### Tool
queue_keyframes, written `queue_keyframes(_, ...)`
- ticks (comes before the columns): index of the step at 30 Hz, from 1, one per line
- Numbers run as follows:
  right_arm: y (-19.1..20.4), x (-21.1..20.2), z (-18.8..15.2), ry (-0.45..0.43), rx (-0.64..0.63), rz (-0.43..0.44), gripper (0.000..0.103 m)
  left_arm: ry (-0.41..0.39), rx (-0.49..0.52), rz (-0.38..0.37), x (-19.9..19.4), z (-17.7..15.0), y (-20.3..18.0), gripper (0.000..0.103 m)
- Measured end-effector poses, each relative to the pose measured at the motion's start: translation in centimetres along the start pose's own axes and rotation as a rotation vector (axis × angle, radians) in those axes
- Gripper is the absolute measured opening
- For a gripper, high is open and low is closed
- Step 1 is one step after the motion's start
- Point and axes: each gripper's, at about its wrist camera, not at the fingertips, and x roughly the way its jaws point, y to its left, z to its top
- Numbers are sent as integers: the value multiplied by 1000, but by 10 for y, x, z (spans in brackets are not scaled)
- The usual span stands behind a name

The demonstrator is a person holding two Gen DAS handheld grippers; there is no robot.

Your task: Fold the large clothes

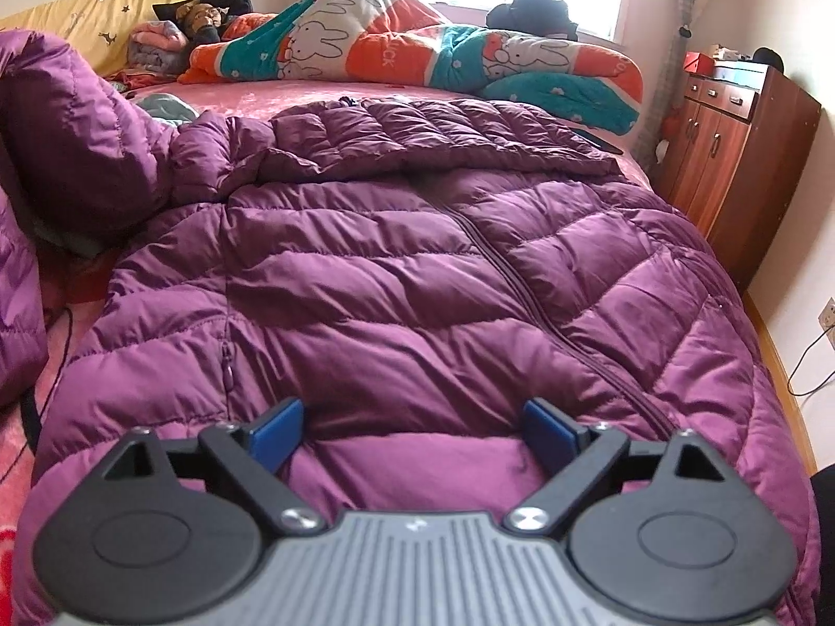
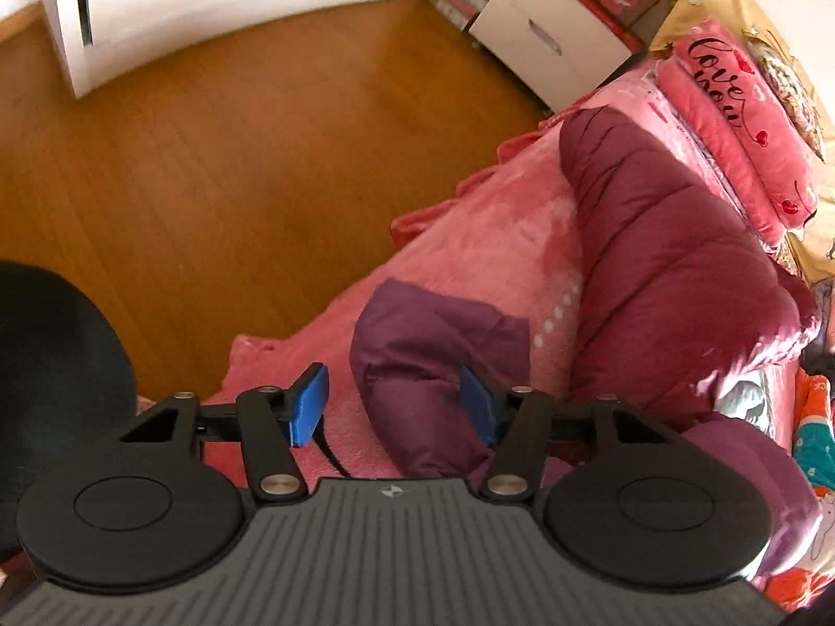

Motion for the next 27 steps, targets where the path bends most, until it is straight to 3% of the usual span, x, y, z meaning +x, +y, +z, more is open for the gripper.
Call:
queue_keyframes(1, 3, 5, 1, 10, -2, 2, 67, 0, 2, 1, 0, 0, 0, 91)
queue_keyframes(2, 2, 4, 0, 16, -4, 1, 57, 0, 2, 1, 0, 0, 0, 92)
queue_keyframes(3, 6, 8, -1, 22, -5, -13, 36, 0, 1, 0, 0, 0, 0, 92)
queue_keyframes(9, 4, -3, -7, -31, 72, -79, 19, -1, -2, 0, 1, 0, 1, 93)
queue_keyframes(15, -24, -68, -16, -220, 227, -180, 14, -1, -13, -2, 1, 0, 3, 93)
queue_keyframes(19, -61, -127, -43, -357, 405, -286, 14, -2, -24, -3, 0, 0, 4, 93)
queue_keyframes(23, -93, -194, -96, -482, 601, -419, 14, -2, -39, -2, 1, 0, 5, 92)
queue_keyframes(27, -109, -244, -173, -560, 806, -547, 14, -1, -32, 7, 2, 0, 3, 93)
